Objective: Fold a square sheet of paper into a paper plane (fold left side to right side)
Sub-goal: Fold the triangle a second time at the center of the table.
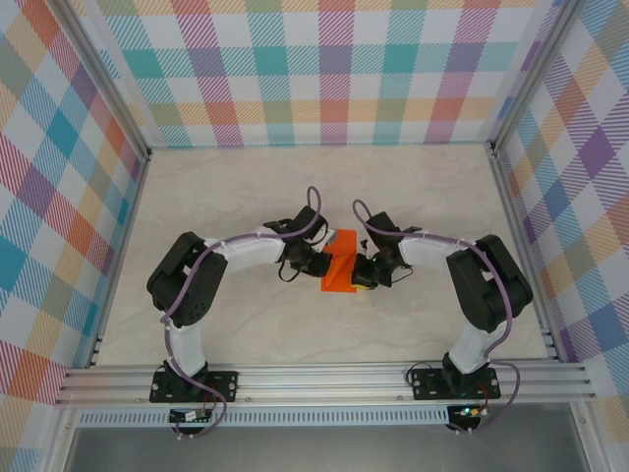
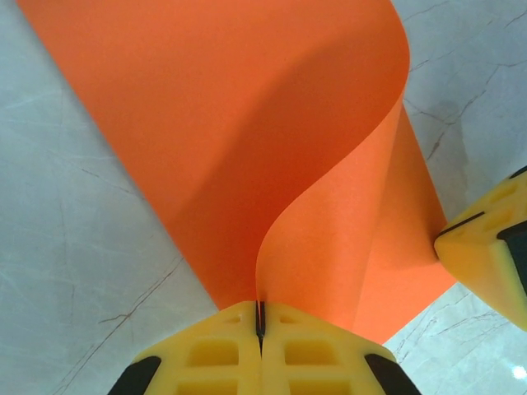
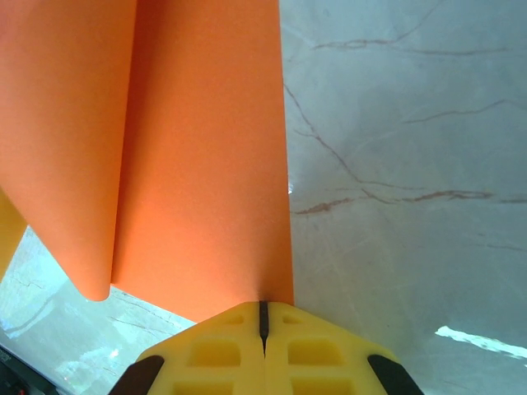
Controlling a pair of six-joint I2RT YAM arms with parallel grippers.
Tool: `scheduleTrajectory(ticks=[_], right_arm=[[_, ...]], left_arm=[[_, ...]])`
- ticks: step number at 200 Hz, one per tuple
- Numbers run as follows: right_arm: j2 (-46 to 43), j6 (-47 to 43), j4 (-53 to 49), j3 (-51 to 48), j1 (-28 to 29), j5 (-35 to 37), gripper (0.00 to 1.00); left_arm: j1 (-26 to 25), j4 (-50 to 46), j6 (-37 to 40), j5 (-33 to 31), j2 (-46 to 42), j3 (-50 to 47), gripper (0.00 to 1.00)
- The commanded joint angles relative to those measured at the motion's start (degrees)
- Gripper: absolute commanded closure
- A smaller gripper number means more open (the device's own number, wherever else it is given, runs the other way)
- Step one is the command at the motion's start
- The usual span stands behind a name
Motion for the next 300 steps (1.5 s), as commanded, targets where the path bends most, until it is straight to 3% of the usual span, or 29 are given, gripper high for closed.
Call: scheduleTrajectory(ticks=[1, 300], right_arm=[[1.32, -1.3, -3.52, 0.2, 0.67, 1.58, 0.99], [2.38, -1.71, -5.41, 1.79, 1.29, 2.63, 0.99]], left_arm=[[0.89, -1.61, 1.27, -0.56, 0.87, 1.89, 0.96], [1.49, 0.43, 0.56, -2.81, 3.57, 3.41, 0.96]])
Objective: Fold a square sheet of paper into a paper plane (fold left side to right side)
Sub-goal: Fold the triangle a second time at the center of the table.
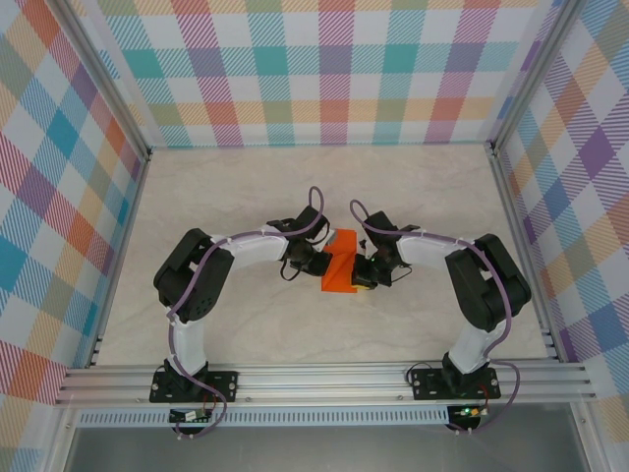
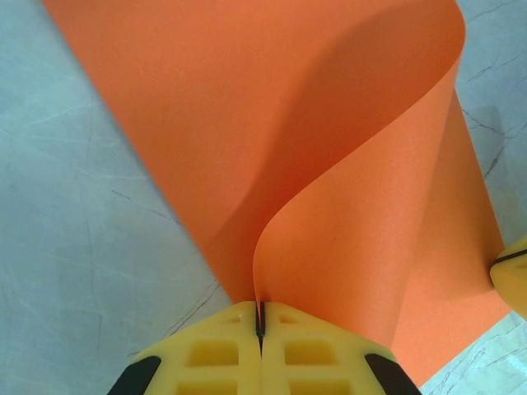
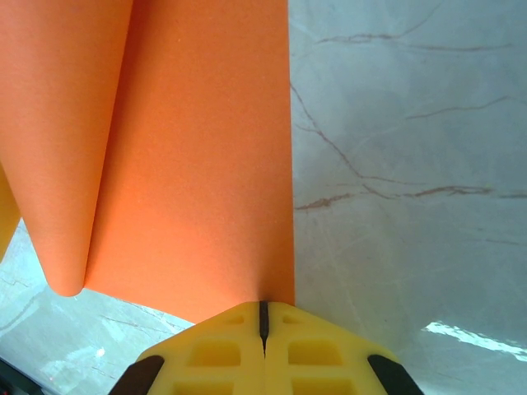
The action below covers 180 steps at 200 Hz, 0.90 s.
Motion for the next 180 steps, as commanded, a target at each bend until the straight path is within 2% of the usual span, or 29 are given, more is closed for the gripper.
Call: scheduleTrajectory(ticks=[1, 180], right_arm=[[1.83, -0.62, -3.27, 0.39, 0.66, 1.32, 0.99], [2.21, -0.8, -3.67, 1.09, 0.88, 1.32, 0.99]], left_arm=[[1.12, 0.81, 0.13, -0.78, 0.93, 1.8, 0.96], [1.3, 1.19, -0.04, -0.32, 0.75, 2.56, 0.95]])
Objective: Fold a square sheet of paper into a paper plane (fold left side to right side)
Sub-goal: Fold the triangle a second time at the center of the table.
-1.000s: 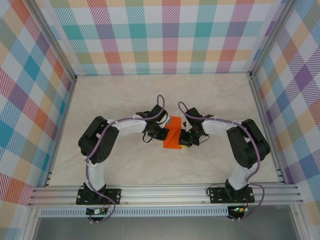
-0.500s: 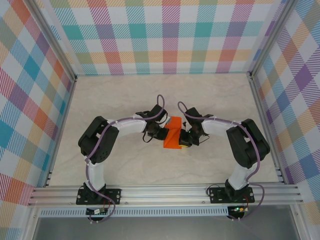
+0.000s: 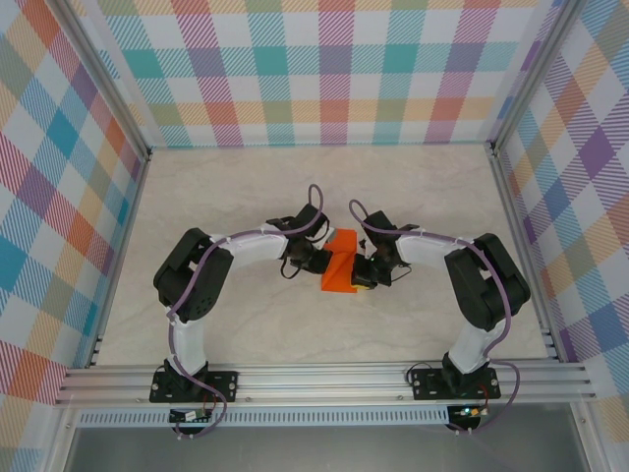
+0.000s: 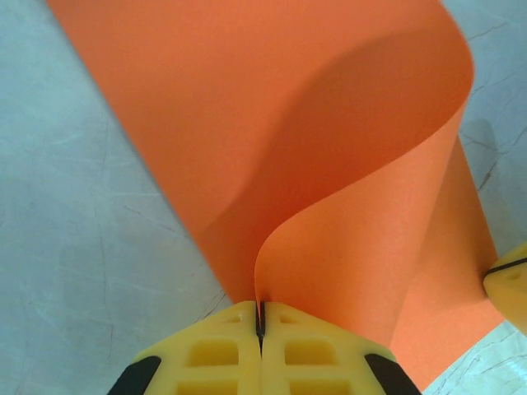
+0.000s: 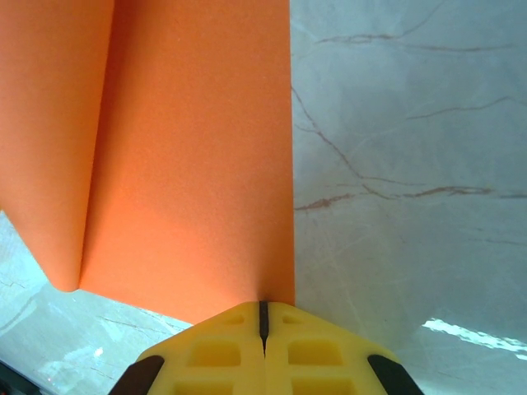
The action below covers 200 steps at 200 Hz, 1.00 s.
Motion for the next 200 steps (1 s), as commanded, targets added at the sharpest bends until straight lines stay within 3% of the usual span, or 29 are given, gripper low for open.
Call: scheduleTrajectory(ticks=[1, 200], right_arm=[[1.86, -0.78, -2.89, 0.48, 0.74, 0.95, 0.99], [2.34, -0.84, -3.09, 0.93, 0.85, 0.95, 0.99]], left_arm=[[0.95, 1.1, -0.02, -0.24, 0.75, 1.71, 0.95], [0.95, 1.02, 0.06, -0.5, -1.68, -2.04, 0.95]])
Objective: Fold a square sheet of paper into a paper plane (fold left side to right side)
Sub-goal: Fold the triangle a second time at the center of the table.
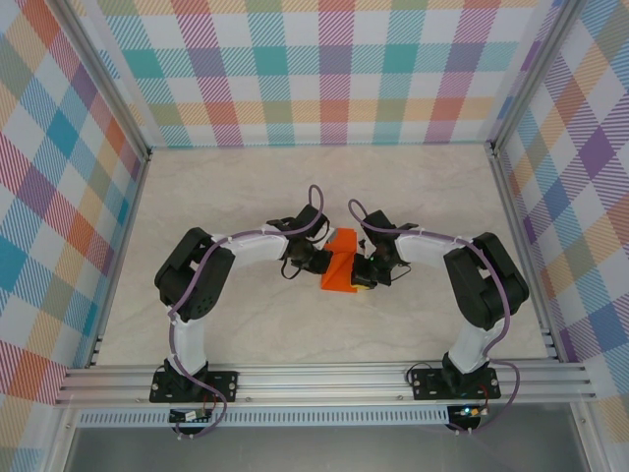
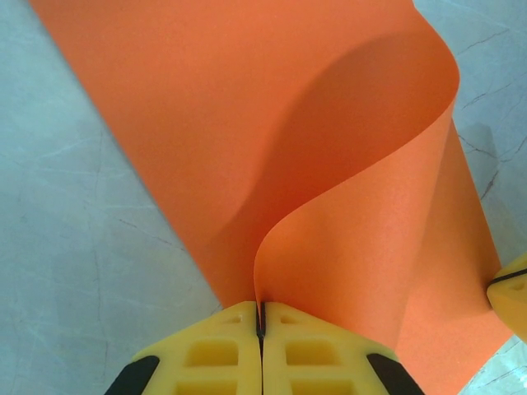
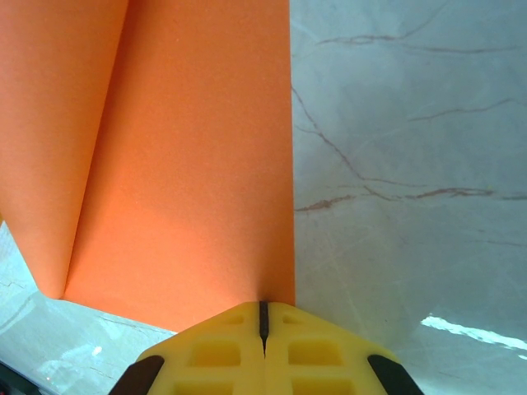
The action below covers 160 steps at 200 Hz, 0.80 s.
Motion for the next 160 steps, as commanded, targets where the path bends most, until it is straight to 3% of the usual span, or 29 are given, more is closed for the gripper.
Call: scheduleTrajectory(ticks=[1, 52, 114, 160], right_arm=[[1.9, -0.67, -2.32, 0.31, 0.74, 0.9, 0.99], [1.05, -0.52, -0.67, 0.0, 0.79, 0.38, 0.98], [-6.02, 2.26, 7.43, 0.25, -0.45, -5.0, 0.98], [-2.43, 7.91, 15.14, 0.97, -0.72, -8.75, 0.98]], left_arm=[[0.93, -0.46, 0.06, -0.75, -2.27, -1.45, 0.95], [0.93, -0.09, 0.02, -0.35, -2.19, -1.9, 0.94], [0.97, 0.59, -0.16, 0.03, -1.73, -2.38, 0.94], [0.93, 0.89, -0.2, 0.37, -1.97, -2.52, 0.94]])
